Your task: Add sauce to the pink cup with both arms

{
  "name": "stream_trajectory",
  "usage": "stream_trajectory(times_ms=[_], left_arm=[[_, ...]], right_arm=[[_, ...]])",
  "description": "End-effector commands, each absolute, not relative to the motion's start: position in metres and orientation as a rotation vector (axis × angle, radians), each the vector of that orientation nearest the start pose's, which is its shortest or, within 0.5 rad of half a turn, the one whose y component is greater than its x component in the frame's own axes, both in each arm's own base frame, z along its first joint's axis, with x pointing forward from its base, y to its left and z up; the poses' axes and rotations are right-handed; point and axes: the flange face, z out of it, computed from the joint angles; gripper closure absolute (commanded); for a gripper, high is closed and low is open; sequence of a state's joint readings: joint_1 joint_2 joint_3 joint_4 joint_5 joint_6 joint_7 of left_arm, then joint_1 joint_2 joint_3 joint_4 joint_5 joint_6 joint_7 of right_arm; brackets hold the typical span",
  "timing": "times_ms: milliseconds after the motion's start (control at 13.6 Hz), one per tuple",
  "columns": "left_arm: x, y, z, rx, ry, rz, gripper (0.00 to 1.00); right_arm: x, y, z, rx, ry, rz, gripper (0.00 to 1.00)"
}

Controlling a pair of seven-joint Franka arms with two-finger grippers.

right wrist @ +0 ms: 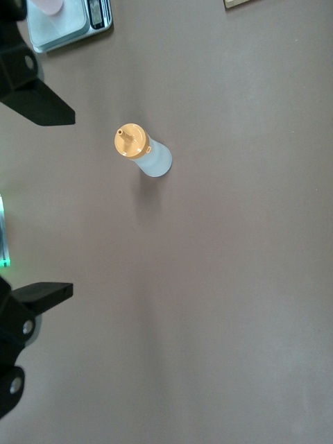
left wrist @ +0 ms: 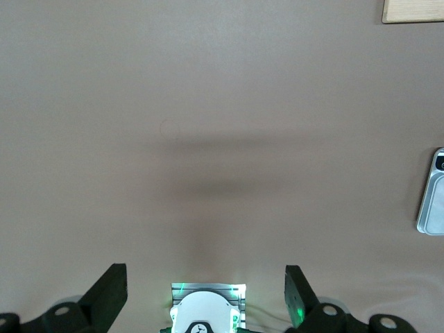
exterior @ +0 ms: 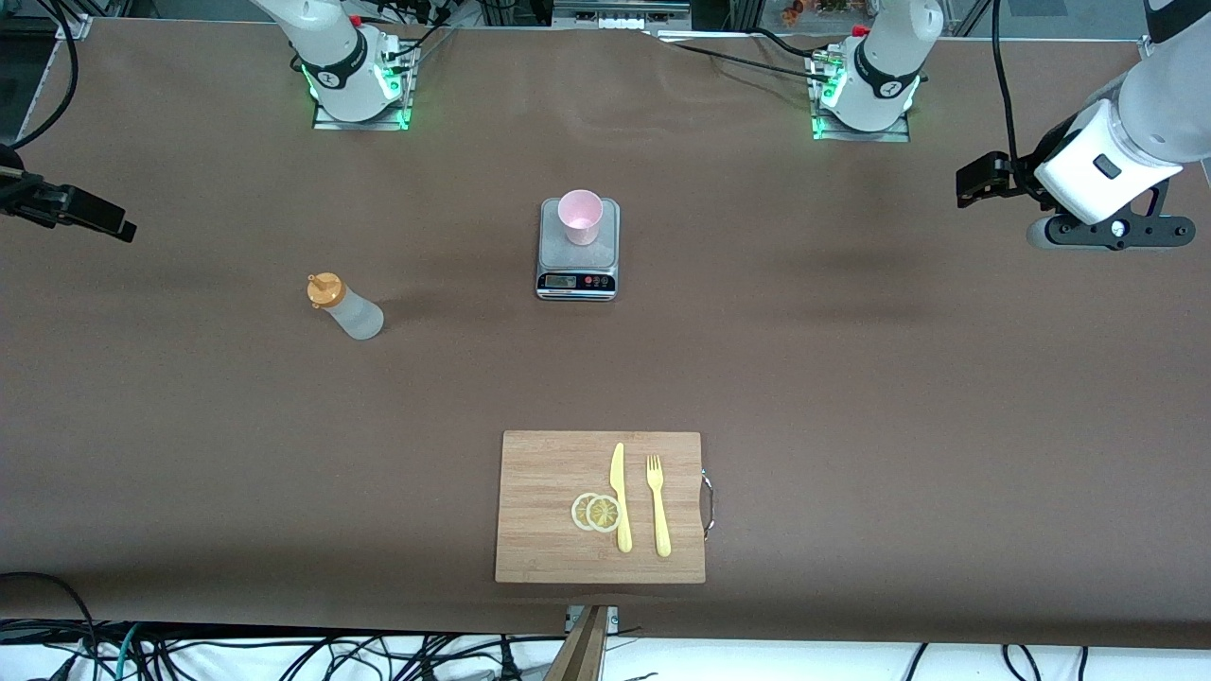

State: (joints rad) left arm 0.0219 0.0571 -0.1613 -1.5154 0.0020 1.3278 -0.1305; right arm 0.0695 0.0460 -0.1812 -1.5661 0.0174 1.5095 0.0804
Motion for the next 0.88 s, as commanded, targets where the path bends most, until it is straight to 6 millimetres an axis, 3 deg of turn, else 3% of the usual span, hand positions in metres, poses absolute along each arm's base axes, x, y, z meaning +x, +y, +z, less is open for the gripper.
stream_trajectory(times_ms=[0,588,808], left_arm=[[0.543,-0.073,0.606,-3.082,0.045,0.372,0.00],[0.543,-0.073,0.606,-3.082,0.045,0.372,0.00],[0.543,-0.073,0.606,-3.082,0.045,0.372,0.00]], right_arm=[[0.558,-0.059,0.603,-3.092,0.325,0.139,0.00],[0.568,-0.059,0.590,-3.115,0.318,0.040,0.00],[0.569,-0.060,0.594,-3.114,0.322,0.026,0.00]])
